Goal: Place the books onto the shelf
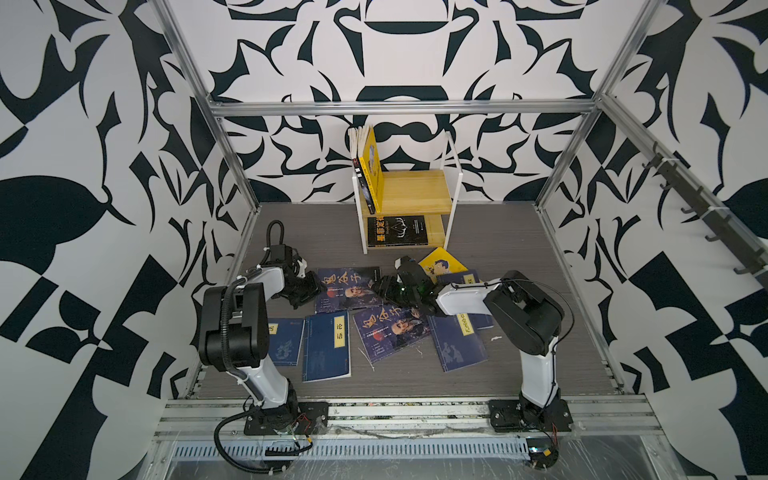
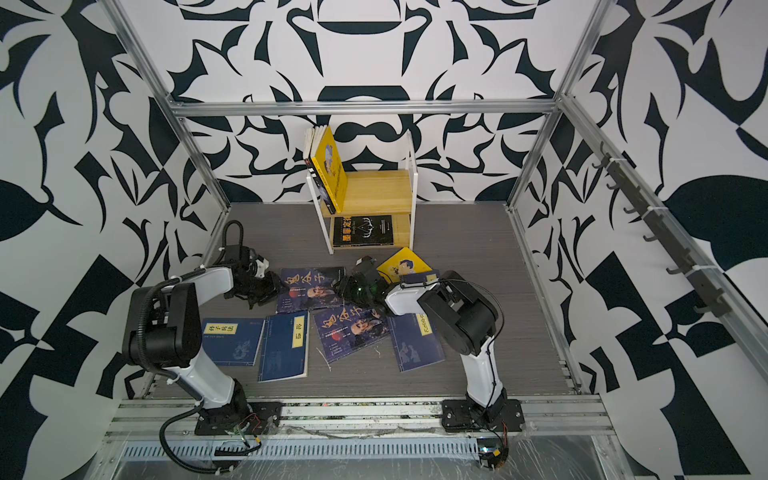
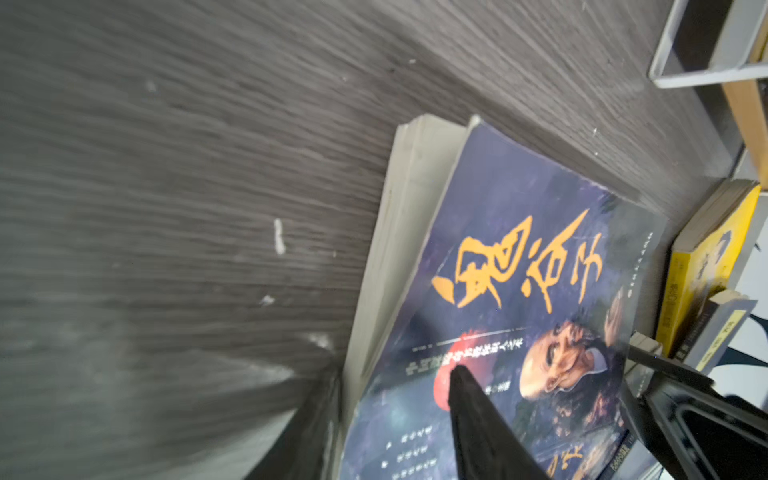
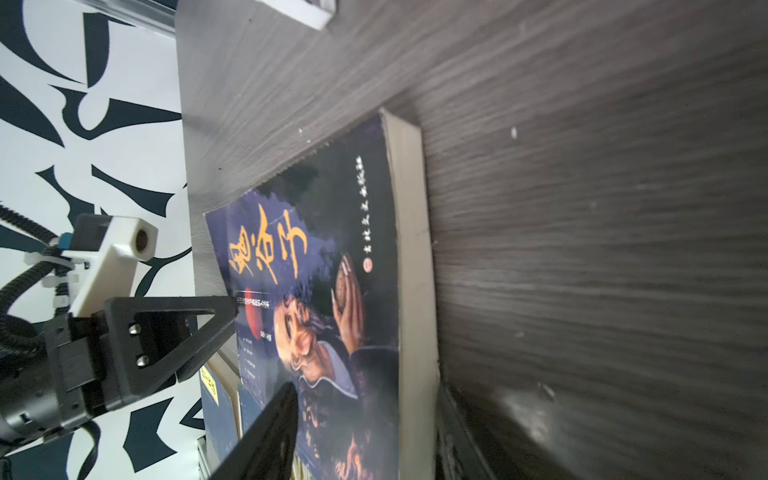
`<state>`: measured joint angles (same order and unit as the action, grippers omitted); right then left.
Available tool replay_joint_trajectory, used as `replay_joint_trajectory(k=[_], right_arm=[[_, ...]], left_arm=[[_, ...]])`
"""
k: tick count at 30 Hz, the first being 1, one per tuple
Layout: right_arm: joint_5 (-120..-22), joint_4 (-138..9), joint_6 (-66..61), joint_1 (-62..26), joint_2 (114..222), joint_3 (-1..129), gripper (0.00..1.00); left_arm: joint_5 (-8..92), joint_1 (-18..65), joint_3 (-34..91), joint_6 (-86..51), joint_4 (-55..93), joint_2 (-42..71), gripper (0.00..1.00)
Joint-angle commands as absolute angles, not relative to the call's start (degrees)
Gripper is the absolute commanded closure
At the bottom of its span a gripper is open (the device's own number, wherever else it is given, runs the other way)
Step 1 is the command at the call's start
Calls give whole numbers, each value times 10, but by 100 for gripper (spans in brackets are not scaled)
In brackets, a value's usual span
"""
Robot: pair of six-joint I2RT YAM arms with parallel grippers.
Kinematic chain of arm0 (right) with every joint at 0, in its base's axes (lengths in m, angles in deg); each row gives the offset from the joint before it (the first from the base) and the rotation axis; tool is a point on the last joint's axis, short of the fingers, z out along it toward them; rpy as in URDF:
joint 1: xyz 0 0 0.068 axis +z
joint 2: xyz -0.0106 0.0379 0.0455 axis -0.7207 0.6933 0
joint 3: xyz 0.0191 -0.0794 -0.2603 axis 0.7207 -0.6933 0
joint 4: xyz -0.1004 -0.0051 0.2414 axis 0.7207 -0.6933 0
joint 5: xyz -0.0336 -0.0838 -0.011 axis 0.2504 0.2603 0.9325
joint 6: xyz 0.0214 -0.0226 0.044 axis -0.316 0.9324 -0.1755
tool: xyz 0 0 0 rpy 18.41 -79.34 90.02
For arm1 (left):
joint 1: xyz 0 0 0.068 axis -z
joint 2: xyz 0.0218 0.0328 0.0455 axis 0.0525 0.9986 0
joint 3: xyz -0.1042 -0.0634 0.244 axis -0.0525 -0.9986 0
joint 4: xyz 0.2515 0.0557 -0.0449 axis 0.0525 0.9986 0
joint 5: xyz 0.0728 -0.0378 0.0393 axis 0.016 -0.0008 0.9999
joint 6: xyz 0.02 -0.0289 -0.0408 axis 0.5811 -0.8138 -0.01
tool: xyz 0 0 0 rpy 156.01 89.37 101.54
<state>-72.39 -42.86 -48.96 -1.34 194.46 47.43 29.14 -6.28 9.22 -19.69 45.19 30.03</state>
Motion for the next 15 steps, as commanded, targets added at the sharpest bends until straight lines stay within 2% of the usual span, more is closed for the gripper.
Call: replay_joint_trajectory(k=[1, 3, 10, 15], right_arm=[[-738, -388, -518, -13, 1947, 483, 42], [-744, -377, -529, -13, 1957, 486, 43], [-770, -310, -560, -13, 1955, 487, 45], [-776, -298, -550, -13, 1926, 487, 61]], left_arm=[[283, -58, 100, -211, 478, 320, 59], [281, -57, 103, -214, 479, 327, 63], [281, -52, 111, -214, 484, 338, 66], [274, -48, 111, -214, 482, 338, 66]])
